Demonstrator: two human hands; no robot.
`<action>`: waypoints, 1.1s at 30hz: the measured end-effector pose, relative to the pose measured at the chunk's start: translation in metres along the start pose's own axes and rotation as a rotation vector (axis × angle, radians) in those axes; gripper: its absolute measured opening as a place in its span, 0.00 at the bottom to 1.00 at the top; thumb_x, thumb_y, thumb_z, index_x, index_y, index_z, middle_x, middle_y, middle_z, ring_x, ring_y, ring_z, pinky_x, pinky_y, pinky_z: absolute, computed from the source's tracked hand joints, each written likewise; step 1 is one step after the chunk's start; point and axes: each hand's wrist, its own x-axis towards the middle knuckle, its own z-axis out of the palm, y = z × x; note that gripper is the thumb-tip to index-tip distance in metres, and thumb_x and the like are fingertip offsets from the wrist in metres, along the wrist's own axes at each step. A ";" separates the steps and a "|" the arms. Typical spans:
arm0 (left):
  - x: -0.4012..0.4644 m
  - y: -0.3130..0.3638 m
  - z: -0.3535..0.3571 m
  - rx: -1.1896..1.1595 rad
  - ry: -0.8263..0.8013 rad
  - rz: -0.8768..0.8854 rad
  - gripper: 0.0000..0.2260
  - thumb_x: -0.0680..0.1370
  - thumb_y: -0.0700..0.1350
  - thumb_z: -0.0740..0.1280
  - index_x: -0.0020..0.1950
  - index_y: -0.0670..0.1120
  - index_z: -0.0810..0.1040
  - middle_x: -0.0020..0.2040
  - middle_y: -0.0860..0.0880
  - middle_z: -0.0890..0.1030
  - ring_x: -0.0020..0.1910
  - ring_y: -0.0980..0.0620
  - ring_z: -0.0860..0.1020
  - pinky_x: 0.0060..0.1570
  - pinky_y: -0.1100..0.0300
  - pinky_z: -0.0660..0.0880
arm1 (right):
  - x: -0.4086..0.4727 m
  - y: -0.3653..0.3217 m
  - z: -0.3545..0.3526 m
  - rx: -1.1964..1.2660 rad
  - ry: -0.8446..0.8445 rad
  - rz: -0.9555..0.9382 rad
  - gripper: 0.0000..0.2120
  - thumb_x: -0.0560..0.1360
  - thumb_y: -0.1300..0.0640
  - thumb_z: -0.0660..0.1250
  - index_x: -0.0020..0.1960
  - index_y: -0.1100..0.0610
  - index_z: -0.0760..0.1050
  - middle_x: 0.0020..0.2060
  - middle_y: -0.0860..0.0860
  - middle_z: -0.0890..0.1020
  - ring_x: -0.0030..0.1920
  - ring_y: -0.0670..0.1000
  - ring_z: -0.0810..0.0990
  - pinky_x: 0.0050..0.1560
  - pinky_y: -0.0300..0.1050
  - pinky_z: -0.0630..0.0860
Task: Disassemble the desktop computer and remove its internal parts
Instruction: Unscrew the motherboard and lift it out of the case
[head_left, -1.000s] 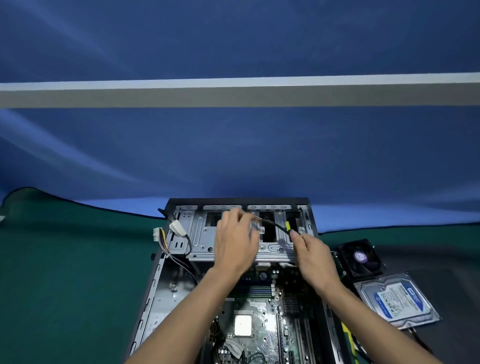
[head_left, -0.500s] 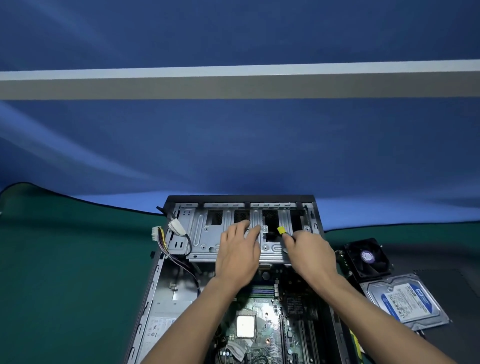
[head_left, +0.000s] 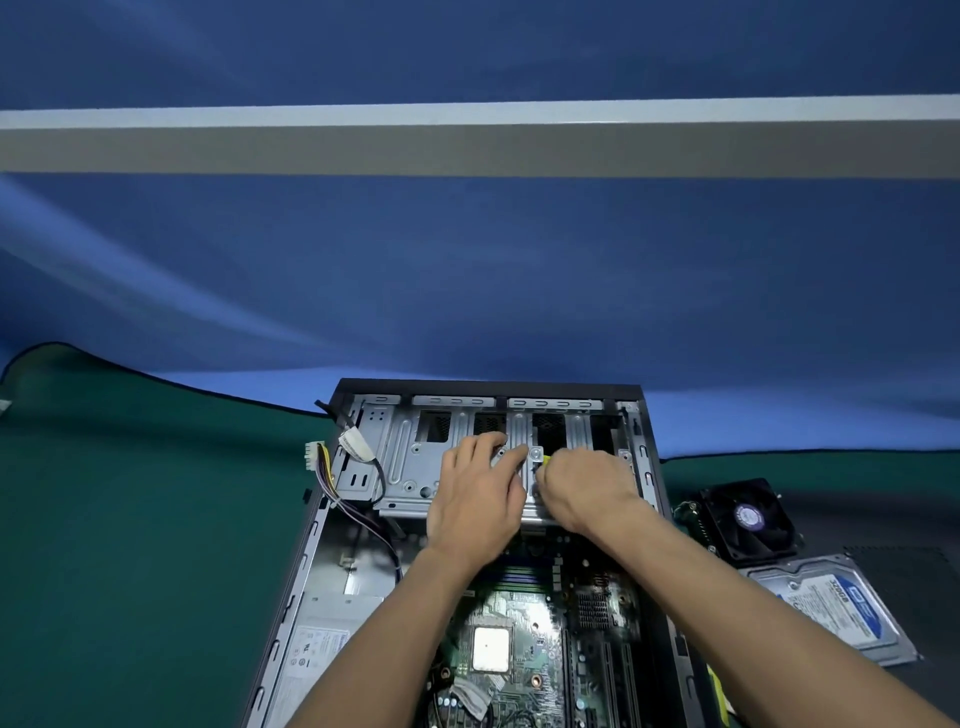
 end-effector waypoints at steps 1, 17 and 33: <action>0.000 0.000 0.000 0.002 0.008 0.001 0.16 0.78 0.48 0.57 0.65 0.52 0.73 0.63 0.49 0.71 0.62 0.50 0.66 0.61 0.56 0.61 | -0.002 0.002 0.001 0.098 0.002 0.009 0.11 0.80 0.54 0.55 0.51 0.59 0.74 0.49 0.55 0.80 0.50 0.57 0.79 0.44 0.47 0.71; 0.001 -0.001 0.002 0.007 0.011 -0.004 0.16 0.77 0.45 0.58 0.65 0.52 0.74 0.62 0.49 0.72 0.61 0.48 0.68 0.60 0.57 0.62 | -0.006 -0.002 0.017 0.310 0.331 0.071 0.05 0.78 0.58 0.59 0.48 0.54 0.74 0.48 0.49 0.77 0.53 0.52 0.69 0.42 0.44 0.66; 0.001 -0.002 0.000 -0.075 0.017 -0.016 0.16 0.79 0.45 0.58 0.65 0.52 0.74 0.61 0.51 0.72 0.61 0.51 0.66 0.61 0.58 0.62 | -0.024 0.000 0.025 0.560 0.360 0.159 0.07 0.79 0.58 0.59 0.54 0.57 0.75 0.47 0.53 0.81 0.45 0.53 0.78 0.41 0.44 0.70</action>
